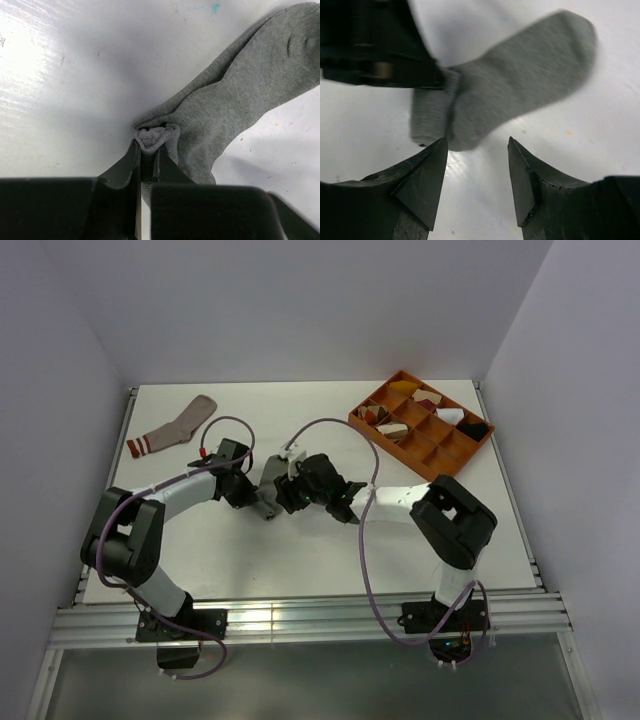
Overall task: Roll the socks
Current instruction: Roll the sock at the center of the board.
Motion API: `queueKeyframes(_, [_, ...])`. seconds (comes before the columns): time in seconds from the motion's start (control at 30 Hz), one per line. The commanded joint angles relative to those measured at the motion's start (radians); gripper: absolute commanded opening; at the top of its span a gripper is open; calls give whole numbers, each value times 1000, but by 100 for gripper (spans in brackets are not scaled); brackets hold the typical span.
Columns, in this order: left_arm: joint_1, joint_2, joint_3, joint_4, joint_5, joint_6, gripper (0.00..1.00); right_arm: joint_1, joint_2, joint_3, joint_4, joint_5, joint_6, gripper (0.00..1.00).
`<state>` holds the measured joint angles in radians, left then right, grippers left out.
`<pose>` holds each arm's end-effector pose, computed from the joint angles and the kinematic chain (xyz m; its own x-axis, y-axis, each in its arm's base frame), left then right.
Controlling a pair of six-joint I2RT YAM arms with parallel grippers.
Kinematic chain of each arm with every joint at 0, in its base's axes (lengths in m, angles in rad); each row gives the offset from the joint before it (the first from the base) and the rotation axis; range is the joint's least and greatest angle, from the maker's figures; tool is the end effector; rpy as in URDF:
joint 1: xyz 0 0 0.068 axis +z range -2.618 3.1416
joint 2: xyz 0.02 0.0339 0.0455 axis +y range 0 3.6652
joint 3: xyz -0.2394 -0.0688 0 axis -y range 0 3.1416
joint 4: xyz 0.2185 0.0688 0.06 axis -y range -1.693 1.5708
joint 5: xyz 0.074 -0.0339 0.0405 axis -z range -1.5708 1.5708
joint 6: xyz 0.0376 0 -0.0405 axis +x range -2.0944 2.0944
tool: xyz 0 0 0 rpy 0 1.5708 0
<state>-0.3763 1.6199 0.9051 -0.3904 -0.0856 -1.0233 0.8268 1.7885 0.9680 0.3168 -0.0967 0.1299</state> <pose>0.2673 -0.1022 0.1551 -0.7147 -0.6323 -0.2989 -0.5376 0.7701 -0.3436 0.2426 0.2689 0.1745 -0.4264 -0.2729 -0.8624 -0.7406 0.6527 0.1597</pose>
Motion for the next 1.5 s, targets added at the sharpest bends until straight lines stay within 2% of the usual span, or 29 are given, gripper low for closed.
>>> queueKeyframes(0.0, [4, 67, -18, -110, -60, 63, 0, 78, -21, 14, 100, 15, -149, 59])
queueKeyframes(0.47, [2, 78, -9, -102, -36, 77, 0, 245, 143, 126, 88, 208, -309, 60])
queueKeyframes(0.67, [2, 72, -12, -91, -22, 80, 0, 281, 215, 147, 76, 304, -337, 55])
queueKeyframes(0.7, [2, 69, -14, -88, -19, 80, 0, 282, 224, 153, 62, 317, -337, 54])
queueKeyframes(0.8, [2, 55, -21, -71, -9, 83, 0, 285, 242, 150, 67, 351, -323, 40])
queueKeyframes(0.9, [2, 26, -35, -51, 1, 83, 0, 284, 255, 165, 42, 376, -309, 22])
queueKeyframes(0.93, [2, 11, -40, -44, 3, 83, 3, 284, 261, 170, 35, 380, -303, 14])
queueKeyframes(0.97, [2, 3, -41, -41, 1, 86, 5, 282, 264, 172, 30, 379, -299, 11])
queueKeyframes(1.0, [2, -6, -43, -33, -2, 85, 10, 282, 265, 172, 21, 371, -291, 3])
queueKeyframes(1.1, [4, -54, -49, -30, -20, 83, 24, 264, 256, 176, -19, 301, -248, 0])
queueKeyframes(1.13, [2, -86, -52, -27, -38, 81, 43, 256, 247, 179, -34, 275, -236, 0])
queueKeyframes(1.17, [4, -104, -55, -16, -51, 81, 53, 247, 242, 184, -48, 247, -202, 0])
queueKeyframes(1.2, [4, -124, -60, -5, -60, 80, 69, 223, 236, 186, -71, 179, -190, 0])
queueKeyframes(1.27, [8, -189, -78, 24, -83, 81, 77, 190, 224, 192, -96, 102, -139, 0])
queueKeyframes(1.3, [11, -210, -86, 31, -91, 81, 80, 154, 223, 198, -114, 13, -132, 0])
queueKeyframes(1.47, [43, -350, -162, 88, -124, 59, 81, 80, 229, 251, -197, -159, -66, 0])
